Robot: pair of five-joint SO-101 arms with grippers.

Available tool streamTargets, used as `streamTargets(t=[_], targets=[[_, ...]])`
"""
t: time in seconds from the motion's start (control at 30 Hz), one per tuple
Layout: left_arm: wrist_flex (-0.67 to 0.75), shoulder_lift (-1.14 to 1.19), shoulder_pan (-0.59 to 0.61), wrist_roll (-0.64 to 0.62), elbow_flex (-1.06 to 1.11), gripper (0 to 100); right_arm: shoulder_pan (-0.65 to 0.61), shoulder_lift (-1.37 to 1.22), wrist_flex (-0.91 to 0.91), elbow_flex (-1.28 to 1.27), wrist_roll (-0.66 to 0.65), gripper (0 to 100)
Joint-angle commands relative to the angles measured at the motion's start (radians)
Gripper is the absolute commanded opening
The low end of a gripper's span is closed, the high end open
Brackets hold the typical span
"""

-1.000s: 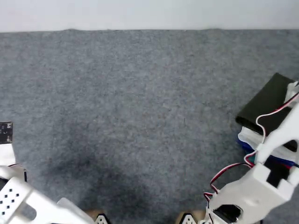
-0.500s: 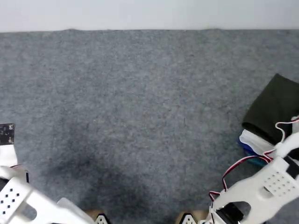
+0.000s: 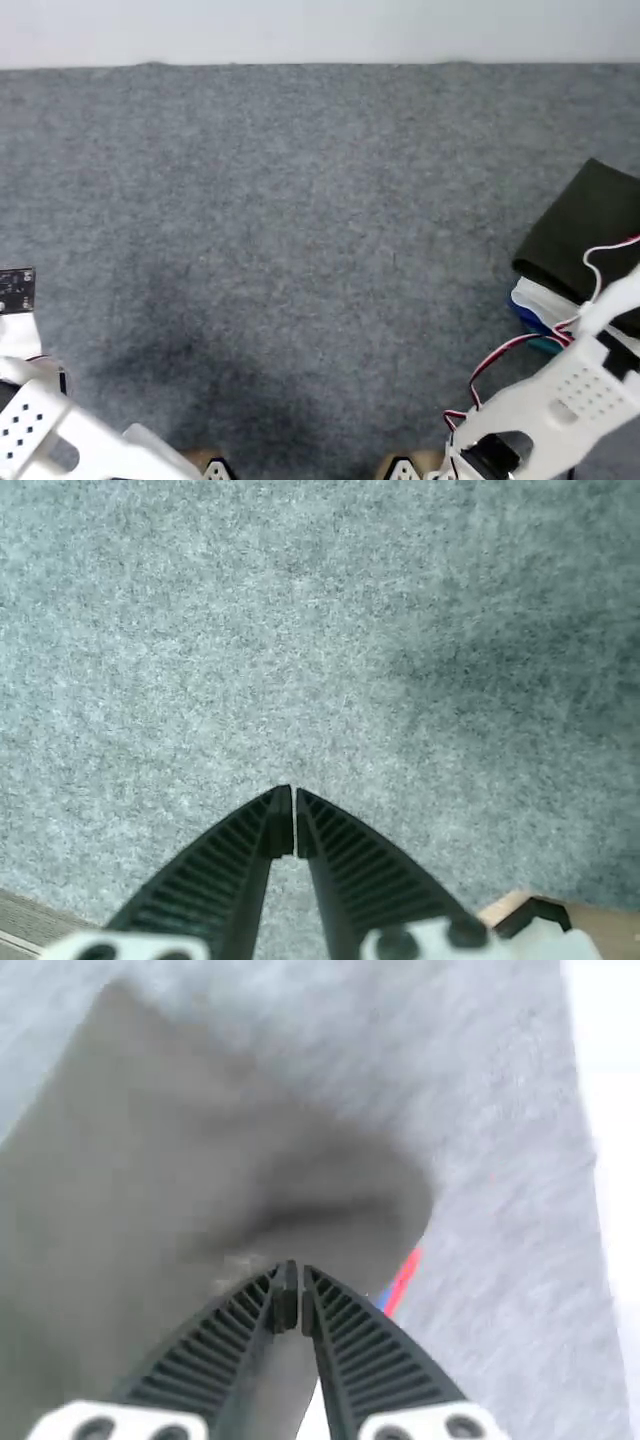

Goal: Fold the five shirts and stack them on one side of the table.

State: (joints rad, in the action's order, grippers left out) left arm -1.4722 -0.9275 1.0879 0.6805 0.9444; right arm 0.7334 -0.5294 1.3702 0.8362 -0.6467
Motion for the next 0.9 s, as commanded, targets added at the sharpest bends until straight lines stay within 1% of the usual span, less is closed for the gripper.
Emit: streamTargets(t=[0.0, 0.13, 0.23, 0.4, 0.63, 0.77, 0.87], targets=[[0.017, -0.017, -0.008, 0.014, -0.010, 2, 0.002, -0.111, -0.205, 0.002, -0.009, 0.9], [0.017, -0.017, -0.008, 0.014, -0.004, 2, 0.007, -0.277, -0.334, 0.011, -0.011, 0.9], [0.017, -0.017, -0.008, 0.014, -0.004, 2, 0.010, -0.286, -0.303, 0.074, -0.006, 0.9], [0.017, -0.017, -0.008, 0.014, -0.008, 2, 0.013, -0.214, -0.101, 0.256, -0.005, 0.9], [0.017, -0.017, -0.008, 0.014, -0.010, 2, 0.004, -0.182, 0.259, 0.448, -0.011, 0.9], [0.017, -0.017, -0.008, 0.014, -0.010, 2, 0.007, -0.183, 0.381, 0.437, -0.012, 0.9], [0.015, -0.017, -0.008, 0.014, -0.010, 2, 0.038, -0.185, 0.407, 0.351, -0.014, 0.9]])
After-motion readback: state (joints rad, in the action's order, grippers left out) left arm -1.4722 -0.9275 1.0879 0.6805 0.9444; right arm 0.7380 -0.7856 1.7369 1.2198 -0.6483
